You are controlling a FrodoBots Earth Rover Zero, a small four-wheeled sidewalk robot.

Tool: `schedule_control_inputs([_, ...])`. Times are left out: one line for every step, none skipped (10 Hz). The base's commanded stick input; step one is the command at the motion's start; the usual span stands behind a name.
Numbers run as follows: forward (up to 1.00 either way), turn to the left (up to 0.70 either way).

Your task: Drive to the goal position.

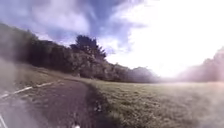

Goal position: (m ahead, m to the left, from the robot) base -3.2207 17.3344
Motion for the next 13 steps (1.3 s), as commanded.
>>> schedule_control_inputs([0.70,0.00])
schedule_control_inputs([0.70,0.00])
schedule_control_inputs([0.70,0.00])
schedule_control_inputs([0.70,0.00])
schedule_control_inputs([0.70,0.00])
schedule_control_inputs([0.00,0.00])
schedule_control_inputs([0.00,0.00])
schedule_control_inputs([0.00,0.00])
schedule_control_inputs([0.00,0.00])
schedule_control_inputs([0.00,0.00])
schedule_control_inputs([0.00,0.00])
schedule_control_inputs([0.00,0.00])
schedule_control_inputs([0.00,0.00])
